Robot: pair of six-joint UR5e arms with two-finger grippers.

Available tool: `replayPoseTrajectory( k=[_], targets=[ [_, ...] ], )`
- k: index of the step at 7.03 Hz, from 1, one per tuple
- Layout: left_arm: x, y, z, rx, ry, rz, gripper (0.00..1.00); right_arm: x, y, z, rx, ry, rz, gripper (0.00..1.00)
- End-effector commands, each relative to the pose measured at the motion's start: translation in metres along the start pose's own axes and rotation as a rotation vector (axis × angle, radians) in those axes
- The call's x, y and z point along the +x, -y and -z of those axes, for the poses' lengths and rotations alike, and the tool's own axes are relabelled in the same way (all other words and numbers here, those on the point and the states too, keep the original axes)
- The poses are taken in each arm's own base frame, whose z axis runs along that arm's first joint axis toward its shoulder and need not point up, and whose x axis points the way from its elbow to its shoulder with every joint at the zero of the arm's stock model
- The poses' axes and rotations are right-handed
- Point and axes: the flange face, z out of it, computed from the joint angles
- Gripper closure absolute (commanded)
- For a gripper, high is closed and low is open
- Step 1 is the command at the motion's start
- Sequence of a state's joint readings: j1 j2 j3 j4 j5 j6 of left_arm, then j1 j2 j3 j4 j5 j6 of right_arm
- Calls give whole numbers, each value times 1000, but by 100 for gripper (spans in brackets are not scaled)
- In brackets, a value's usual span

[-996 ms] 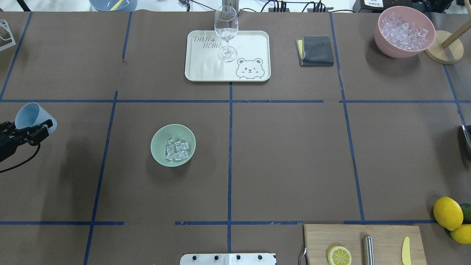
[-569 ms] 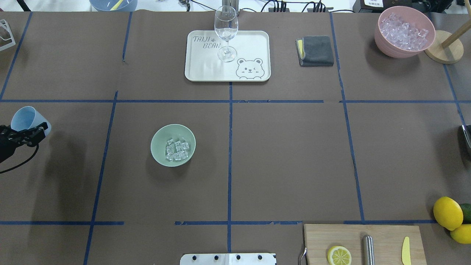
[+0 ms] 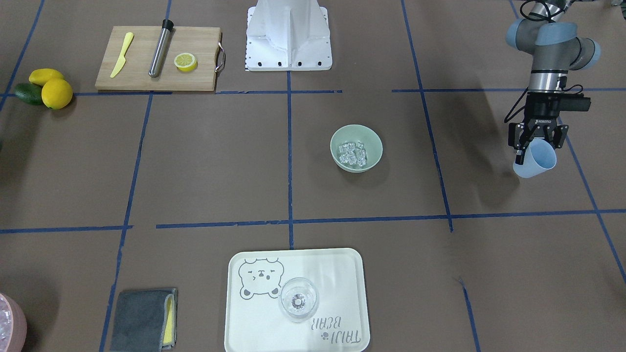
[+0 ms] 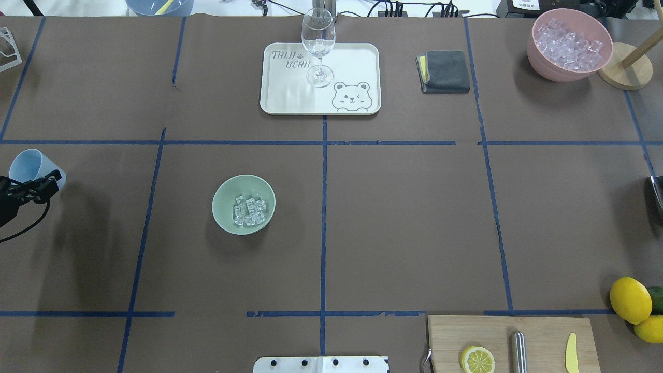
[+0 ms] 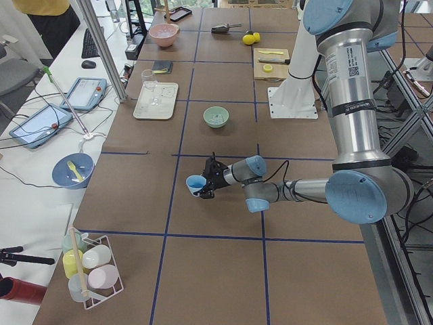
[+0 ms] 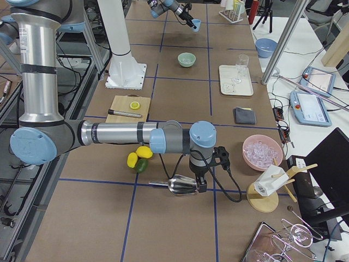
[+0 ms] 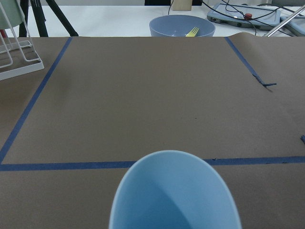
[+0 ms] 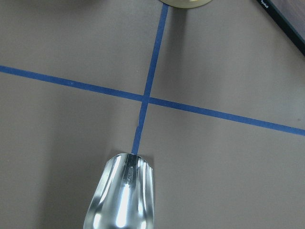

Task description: Pour ice into bowl

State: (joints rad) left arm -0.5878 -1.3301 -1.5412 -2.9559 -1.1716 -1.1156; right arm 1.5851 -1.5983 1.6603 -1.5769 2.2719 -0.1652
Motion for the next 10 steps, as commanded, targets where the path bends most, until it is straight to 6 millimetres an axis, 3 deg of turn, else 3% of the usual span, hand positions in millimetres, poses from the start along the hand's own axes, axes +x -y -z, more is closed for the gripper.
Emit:
replayPoseTrajectory(
  k=[1,4,5,6,7,10],
  targets=[
    [5,-6,0,-11,-9,-4,100,0,0,0,-1,0,-1,0],
    [14,-19,1,-37,-32,-16,98,1,0,0,0,0,-2,0],
    [18,-23,1,-44,-39,-20,82,1,0,0,0,-2,-1,0],
    [19,-25,2,-49,-42,-24,46,1,0,0,0,-2,-2,0],
    [20,-25,2,-47,-43,-24,0,0,1,1,1,-2,-1,0],
    [21,-22,5,-42,-50,-26,0,0,1,1,2,-2,-2,0]
  ],
)
